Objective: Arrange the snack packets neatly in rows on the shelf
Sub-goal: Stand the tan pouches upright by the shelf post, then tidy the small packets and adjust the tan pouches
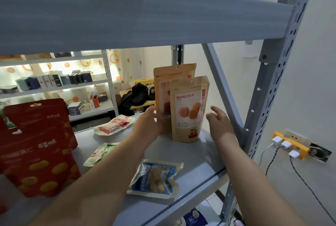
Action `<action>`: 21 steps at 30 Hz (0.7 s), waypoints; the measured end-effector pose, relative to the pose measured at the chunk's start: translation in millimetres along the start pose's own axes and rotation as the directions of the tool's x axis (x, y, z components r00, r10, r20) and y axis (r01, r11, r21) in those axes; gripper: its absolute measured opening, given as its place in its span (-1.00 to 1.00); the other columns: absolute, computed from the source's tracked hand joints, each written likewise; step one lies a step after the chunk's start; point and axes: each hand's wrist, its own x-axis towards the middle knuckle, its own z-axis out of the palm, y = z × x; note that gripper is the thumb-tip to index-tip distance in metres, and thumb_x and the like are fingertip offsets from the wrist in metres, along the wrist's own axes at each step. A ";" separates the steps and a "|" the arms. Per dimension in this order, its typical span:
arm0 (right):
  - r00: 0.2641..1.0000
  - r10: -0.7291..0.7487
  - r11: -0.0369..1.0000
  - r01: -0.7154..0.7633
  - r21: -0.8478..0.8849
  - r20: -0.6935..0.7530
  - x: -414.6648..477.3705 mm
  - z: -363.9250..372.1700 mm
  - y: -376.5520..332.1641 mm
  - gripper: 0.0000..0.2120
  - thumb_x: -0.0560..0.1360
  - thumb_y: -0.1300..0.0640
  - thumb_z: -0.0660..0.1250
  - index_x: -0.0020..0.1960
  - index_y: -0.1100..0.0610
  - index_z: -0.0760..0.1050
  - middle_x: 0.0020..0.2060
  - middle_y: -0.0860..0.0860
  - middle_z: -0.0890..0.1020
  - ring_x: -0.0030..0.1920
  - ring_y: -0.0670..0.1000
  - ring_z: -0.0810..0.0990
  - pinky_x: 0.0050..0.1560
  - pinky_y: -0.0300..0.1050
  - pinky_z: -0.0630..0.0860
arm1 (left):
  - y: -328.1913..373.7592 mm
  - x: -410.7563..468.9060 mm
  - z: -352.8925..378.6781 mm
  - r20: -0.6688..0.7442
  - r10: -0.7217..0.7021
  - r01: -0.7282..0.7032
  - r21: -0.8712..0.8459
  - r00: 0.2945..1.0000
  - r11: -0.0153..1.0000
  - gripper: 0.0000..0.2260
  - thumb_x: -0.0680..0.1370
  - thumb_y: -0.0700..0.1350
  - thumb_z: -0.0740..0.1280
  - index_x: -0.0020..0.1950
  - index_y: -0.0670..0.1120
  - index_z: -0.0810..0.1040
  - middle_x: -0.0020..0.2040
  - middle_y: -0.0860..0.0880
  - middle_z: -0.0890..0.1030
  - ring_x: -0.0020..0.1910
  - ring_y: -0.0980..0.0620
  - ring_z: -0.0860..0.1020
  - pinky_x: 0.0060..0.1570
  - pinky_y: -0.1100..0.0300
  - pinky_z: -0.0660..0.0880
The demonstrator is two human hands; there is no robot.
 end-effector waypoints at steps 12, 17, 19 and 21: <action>0.642 -0.450 0.642 0.716 -0.275 0.621 -81.3 79.1 -60.4 -0.72 0.56 -0.02 0.17 0.24 -0.18 0.47 0.14 -0.23 0.50 0.13 -0.23 0.46 0.17 -0.25 0.44 | -25.6 -119.9 -71.2 0.155 -0.100 -0.022 0.636 0.983 0.771 -0.56 0.60 0.23 0.05 0.40 0.07 0.33 0.37 0.01 0.41 0.32 -0.03 0.38 0.31 0.01 0.35; 0.549 -0.302 0.484 0.793 -0.371 0.779 -48.2 167.9 -87.8 -0.58 0.59 0.16 0.18 0.43 -0.07 0.38 0.29 0.07 0.50 0.23 0.04 0.46 0.16 -0.13 0.39 | -57.7 -124.7 -65.1 0.165 0.057 -0.146 0.599 0.985 0.787 -0.58 0.58 0.21 0.02 0.38 0.11 0.32 0.40 0.04 0.35 0.37 -0.05 0.31 0.39 -0.06 0.24; 0.555 -0.153 0.397 0.792 -0.463 0.818 -30.4 205.4 -88.6 -0.51 0.61 0.17 0.15 0.52 -0.08 0.26 0.43 0.13 0.39 0.37 0.16 0.37 0.29 0.00 0.36 | -64.4 -126.1 -65.6 0.167 0.129 -0.202 0.560 0.977 0.803 -0.58 0.56 0.22 0.04 0.37 0.13 0.32 0.40 0.05 0.34 0.40 -0.05 0.28 0.41 -0.07 0.14; 0.574 -0.032 0.321 0.781 -0.536 0.818 -17.8 235.4 -84.1 -0.48 0.63 0.11 0.13 0.56 -0.13 0.18 0.48 0.15 0.33 0.41 0.20 0.32 0.33 0.08 0.34 | -68.0 -126.0 -65.9 0.174 0.153 -0.223 0.531 0.973 0.818 -0.58 0.56 0.22 0.05 0.38 0.14 0.30 0.41 0.05 0.31 0.43 -0.05 0.23 0.45 -0.12 0.03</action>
